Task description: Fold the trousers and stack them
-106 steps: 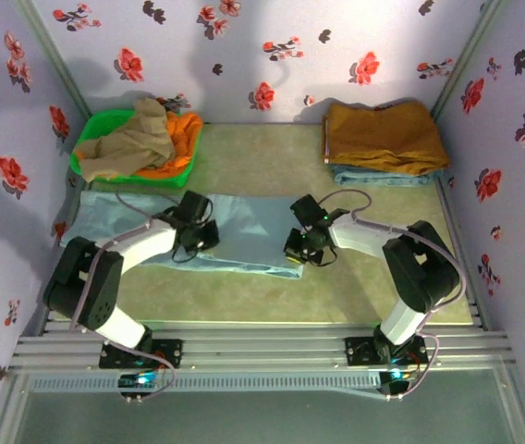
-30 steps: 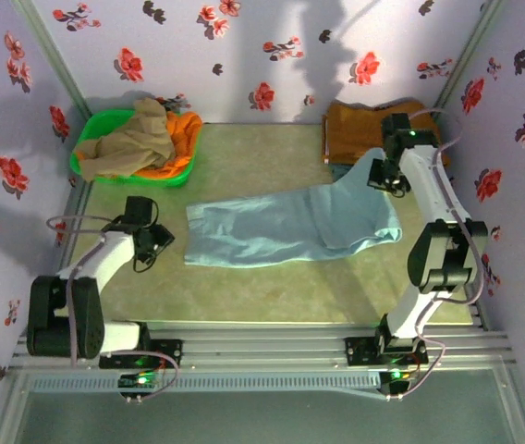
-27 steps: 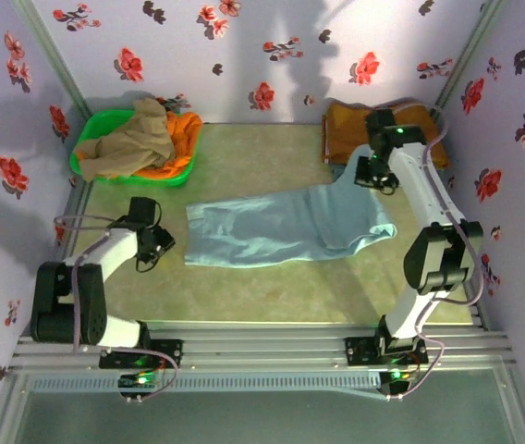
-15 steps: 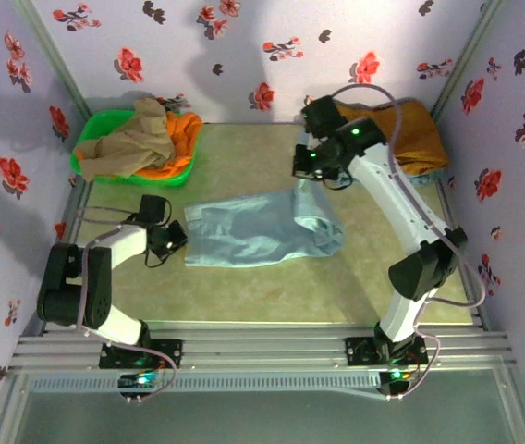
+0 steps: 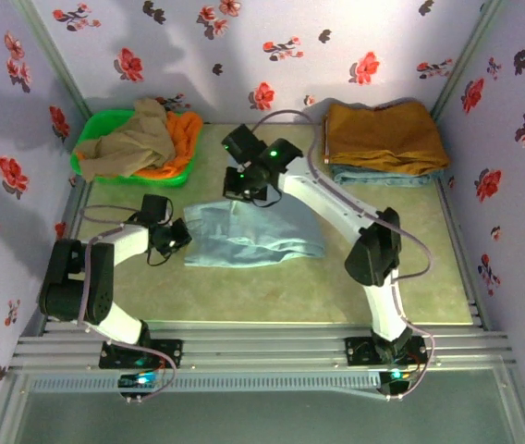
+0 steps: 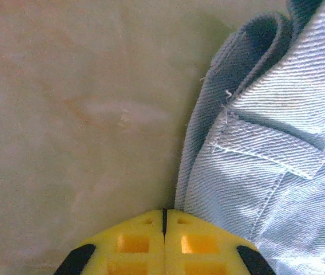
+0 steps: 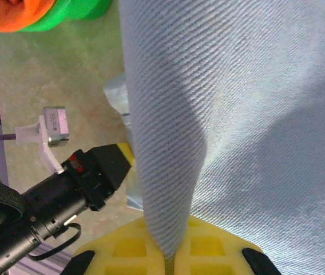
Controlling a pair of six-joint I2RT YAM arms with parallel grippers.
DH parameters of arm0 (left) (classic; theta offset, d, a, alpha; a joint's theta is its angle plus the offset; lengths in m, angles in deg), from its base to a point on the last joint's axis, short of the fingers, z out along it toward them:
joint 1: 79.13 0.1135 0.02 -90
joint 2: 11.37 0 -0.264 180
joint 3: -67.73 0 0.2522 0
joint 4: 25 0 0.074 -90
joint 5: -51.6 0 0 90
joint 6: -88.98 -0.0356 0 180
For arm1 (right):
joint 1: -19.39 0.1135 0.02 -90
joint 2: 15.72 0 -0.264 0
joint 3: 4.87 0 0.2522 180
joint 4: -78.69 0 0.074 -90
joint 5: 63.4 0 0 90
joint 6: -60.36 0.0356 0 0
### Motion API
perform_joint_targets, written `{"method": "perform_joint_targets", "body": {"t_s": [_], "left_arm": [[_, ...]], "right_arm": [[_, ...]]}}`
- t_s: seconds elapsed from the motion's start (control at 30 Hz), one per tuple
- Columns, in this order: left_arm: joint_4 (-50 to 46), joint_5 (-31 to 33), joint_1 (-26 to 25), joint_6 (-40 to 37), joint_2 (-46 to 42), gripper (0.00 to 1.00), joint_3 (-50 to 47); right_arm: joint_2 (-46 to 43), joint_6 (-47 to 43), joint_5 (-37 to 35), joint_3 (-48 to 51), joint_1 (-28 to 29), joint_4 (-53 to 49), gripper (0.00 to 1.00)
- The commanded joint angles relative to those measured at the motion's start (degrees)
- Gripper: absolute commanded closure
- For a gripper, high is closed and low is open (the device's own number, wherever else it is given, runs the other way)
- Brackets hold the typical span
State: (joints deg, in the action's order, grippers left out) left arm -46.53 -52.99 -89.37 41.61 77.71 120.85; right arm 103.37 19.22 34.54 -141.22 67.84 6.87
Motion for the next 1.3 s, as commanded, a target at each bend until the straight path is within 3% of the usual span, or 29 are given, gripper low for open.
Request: {"method": "perform_joint_targets", "body": {"t_s": [0.0,0.37,0.57,0.63,0.7,0.77,0.87,1.0,1.17,1.27], "left_arm": [[2.64,-4.96,-2.15,-1.29,3.38,1.00,-2.25],[3.46,-5.10,-2.06,-1.12,3.38,1.00,-3.52],[4.08,-5.40,-1.90,-0.39,2.95,1.00,-4.68],[4.27,-5.77,-1.55,-0.10,2.73,0.95,-5.31],[4.18,-5.97,-0.89,0.66,2.07,0.86,-6.30],[3.37,-6.07,0.37,1.66,0.26,0.67,-7.62],[0.13,-5.64,3.43,3.32,-5.36,0.57,-10.53],[-8.44,-2.63,5.97,4.99,-16.14,0.48,-11.56],[-20.21,0.74,6.27,4.20,-27.18,0.41,-5.86],[-25.46,1.18,4.63,2.77,-29.22,0.44,0.71]], "right_arm": [[3.95,3.28,0.16,-5.39,2.27,3.15,1.00],[16.28,6.21,3.32,-13.57,5.62,3.78,1.00],[20.18,9.41,6.27,-13.48,6.36,9.41,0.99],[21.17,10.68,7.45,-12.76,6.32,12.19,0.96],[22.39,11.23,9.32,-12.74,6.27,13.69,0.86],[22.53,11.61,10.36,-12.09,6.08,13.85,0.64],[19.65,12.48,11.31,-8.81,5.58,16.91,0.50],[12.72,13.84,11.94,-3.71,4.44,21.79,0.43],[0.41,11.15,11.40,4.76,0.61,23.32,0.41],[-9.72,7.25,9.30,16.36,-4.08,23.46,0.48]]}}
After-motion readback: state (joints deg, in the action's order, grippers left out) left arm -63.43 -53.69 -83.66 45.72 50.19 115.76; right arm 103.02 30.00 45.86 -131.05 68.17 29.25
